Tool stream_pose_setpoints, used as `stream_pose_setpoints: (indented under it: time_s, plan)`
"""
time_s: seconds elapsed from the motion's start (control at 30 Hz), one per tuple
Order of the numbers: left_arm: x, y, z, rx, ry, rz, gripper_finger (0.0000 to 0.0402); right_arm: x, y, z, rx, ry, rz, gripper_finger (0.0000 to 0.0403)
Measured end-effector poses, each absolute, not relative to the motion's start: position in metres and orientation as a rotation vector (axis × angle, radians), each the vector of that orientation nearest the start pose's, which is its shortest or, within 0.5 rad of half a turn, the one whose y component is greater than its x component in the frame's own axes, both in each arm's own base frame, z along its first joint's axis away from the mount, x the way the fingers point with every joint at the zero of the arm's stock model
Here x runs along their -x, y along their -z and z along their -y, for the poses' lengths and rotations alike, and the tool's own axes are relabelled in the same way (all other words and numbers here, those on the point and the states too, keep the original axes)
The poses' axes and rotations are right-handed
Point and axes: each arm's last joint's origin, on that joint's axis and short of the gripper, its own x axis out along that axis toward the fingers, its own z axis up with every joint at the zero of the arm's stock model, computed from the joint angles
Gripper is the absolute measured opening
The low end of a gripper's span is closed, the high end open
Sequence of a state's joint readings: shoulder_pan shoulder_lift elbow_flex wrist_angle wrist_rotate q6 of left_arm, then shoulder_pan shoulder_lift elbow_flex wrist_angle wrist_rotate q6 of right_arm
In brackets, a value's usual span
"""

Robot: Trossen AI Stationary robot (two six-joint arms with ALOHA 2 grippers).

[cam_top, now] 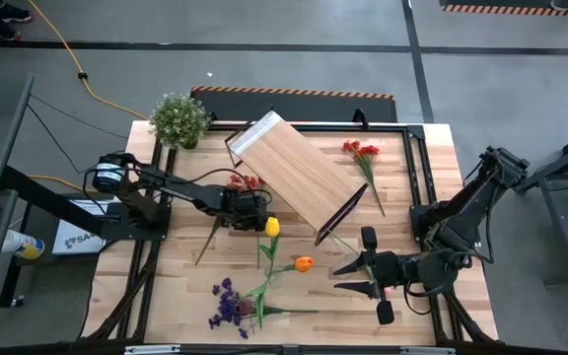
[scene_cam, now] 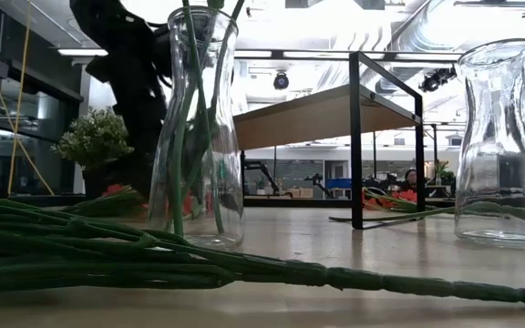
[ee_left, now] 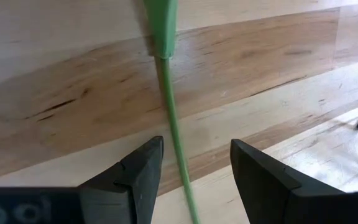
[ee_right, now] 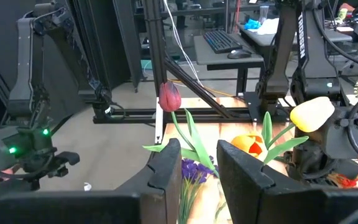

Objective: Pick and place flowers into a vace then onto a shelf
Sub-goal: Put the red tulip into the left transparent vase

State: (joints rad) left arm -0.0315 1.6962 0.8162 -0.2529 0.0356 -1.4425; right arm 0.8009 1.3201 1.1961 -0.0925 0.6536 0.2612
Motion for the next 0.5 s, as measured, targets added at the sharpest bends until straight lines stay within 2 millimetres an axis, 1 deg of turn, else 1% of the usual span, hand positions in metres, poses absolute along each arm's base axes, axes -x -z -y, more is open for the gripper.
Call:
stream_pose_setpoints:
  time_s: [0.13, 0.23, 0.37, 0.5]
  plan:
    - [-0.2954, -0.128, 0.0103, 1.276, -0.766, -0.963, 0.022, -0.217, -0.369, -0.1988, -0.12, -0.132, -0.182, 0.0094]
    - [-0.2945, -0.1274, 0.0102, 1.271, -0.776, -0.967, 0.0199, -0.217, -0.3689, -0.199, -0.121, -0.138, -0.183, 0.0094]
    - [-0.2926, -0.1265, 0.0102, 1.258, -0.797, -0.979, 0.0153, -0.2169, -0.3689, -0.1991, -0.128, -0.142, -0.184, 0.0094]
    - [-0.2907, -0.1253, 0.01, 1.25, -0.813, -0.99, 0.0096, -0.2169, -0.3689, -0.1995, -0.129, -0.155, -0.187, 0.0094]
